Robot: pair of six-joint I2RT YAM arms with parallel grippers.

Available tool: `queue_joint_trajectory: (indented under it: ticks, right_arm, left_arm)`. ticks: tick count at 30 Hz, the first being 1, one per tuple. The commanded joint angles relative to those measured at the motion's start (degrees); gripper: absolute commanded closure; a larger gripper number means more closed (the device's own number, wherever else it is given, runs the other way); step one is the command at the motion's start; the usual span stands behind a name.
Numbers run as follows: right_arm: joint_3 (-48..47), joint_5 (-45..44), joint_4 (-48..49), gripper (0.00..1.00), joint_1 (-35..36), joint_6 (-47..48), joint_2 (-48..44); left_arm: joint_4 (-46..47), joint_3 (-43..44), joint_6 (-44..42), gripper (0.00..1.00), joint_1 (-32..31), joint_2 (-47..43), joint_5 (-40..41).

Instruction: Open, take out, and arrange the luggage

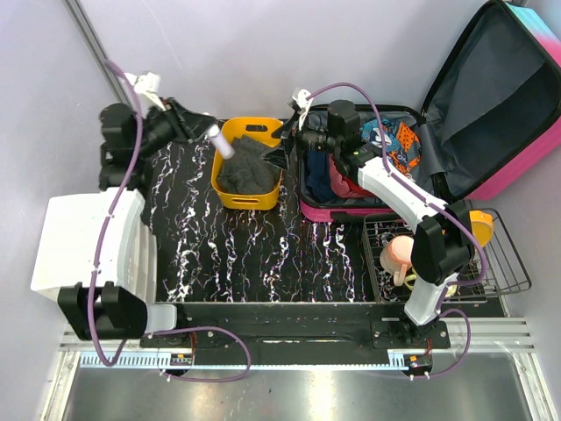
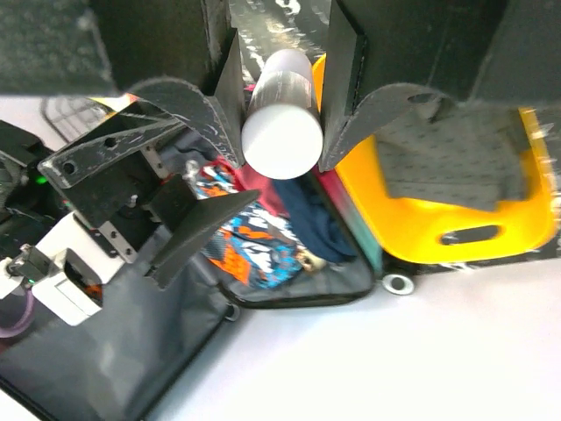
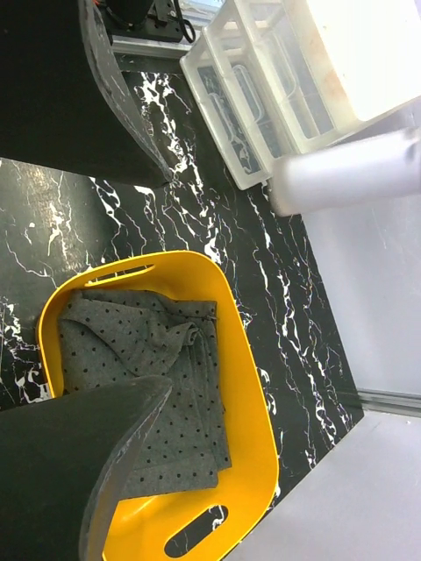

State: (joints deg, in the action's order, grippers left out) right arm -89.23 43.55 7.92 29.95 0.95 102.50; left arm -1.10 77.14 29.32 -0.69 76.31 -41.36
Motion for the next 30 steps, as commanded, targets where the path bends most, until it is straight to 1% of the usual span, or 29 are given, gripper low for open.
queue_joint_trajectory:
  ticks: [1,2,3,5,6,8,9,11,12,13,14,16,17,18,19,20,23,26,30]
  right_arm:
    - [-2.8,0.7,1.7,0.04,0.4,-0.6,-2.0]
    - [-3.1,1.1,1.4,0.04,0.4,-0.6,-1.6]
    - [-3.1,1.7,1.1,0.04,0.4,-0.6,-1.4]
    - [-3.5,2.2,0.8,0.04,0.4,-0.2,-0.9]
    - [-3.7,2.2,0.6,0.04,0.4,-0.1,-0.6]
    - [-4.8,2.3,-0.3,0.04,0.4,0.8,0.1]
    - [-5.2,2.6,-1.1,0.04,0.4,1.0,0.2]
    - [-6.7,3.0,-1.9,0.03,0.5,1.6,1.2]
    - [-7.2,3.6,-2.6,0.04,0.4,1.7,1.5]
    - [-8.0,3.8,-2.9,0.03,0.4,1.8,1.8]
    - [-8.4,4.1,-3.3,0.04,0.4,2.0,2.4]
    - [-9.4,4.6,-4.5,0.04,0.5,2.7,3.1]
    - [-9.6,4.7,-5.0,0.04,0.4,3.1,3.3]
    - [-10.4,4.8,-5.4,0.04,0.5,3.3,3.6]
    - [-11.0,5.1,-5.9,0.04,0.4,3.8,4.1]
    - [-11.4,5.5,-6.7,0.04,0.4,4.1,4.3]
    - [-13.4,6.3,-7.6,0.04,0.4,5.5,5.5]
    - [-15.9,7.0,-10.8,0.03,0.5,6.3,7.0]
    - [-18.3,7.7,-11.7,0.04,0.5,6.4,8.5]
  left_arm:
    - [-8.7,0.6,-7.8,1.0,6.7,-6.9,-2.0]
    - [-9.7,0.5,-8.5,1.0,8.3,-7.7,-2.0]
    - [-12.1,0.7,-9.4,1.0,11.5,-9.2,-2.4]
    - [-15.5,1.9,-11.0,1.0,14.9,-10.4,-1.9]
    - [-19.5,3.4,-13.3,1.0,18.4,-11.4,-1.5]
    - [-24.3,5.5,-16.8,1.0,21.9,-12.2,-0.4]
    - [-28.6,7.3,-17.7,1.0,25.8,-13.0,-0.3]
    - [-33.3,9.1,-21.5,1.0,29.0,-13.8,1.4]
    - [-37.0,10.4,-22.8,1.0,31.9,-15.0,2.4]
    - [-38.5,10.8,-24.0,1.0,33.3,-15.6,3.6]
    - [-39.9,11.3,-26.3,1.0,34.4,-16.4,7.3]
    - [-43.6,13.0,-28.3,1.0,36.6,-17.8,12.0]
    - [-45.0,14.8,-30.4,1.0,37.2,-17.9,17.2]
    - [-47.9,15.7,-31.1,1.0,38.2,-17.7,20.0]
    - [-49.2,16.6,-31.7,1.0,38.9,-17.6,22.3]
    - [-50.2,17.9,-32.9,1.0,39.6,-17.4,26.6]
    - [-51.5,18.4,-34.7,1.0,44.3,-18.5,31.9]
    - [-51.6,17.6,-35.9,1.0,47.1,-19.4,34.8]
    - [-49.8,15.1,-38.1,1.0,49.8,-20.6,37.3]
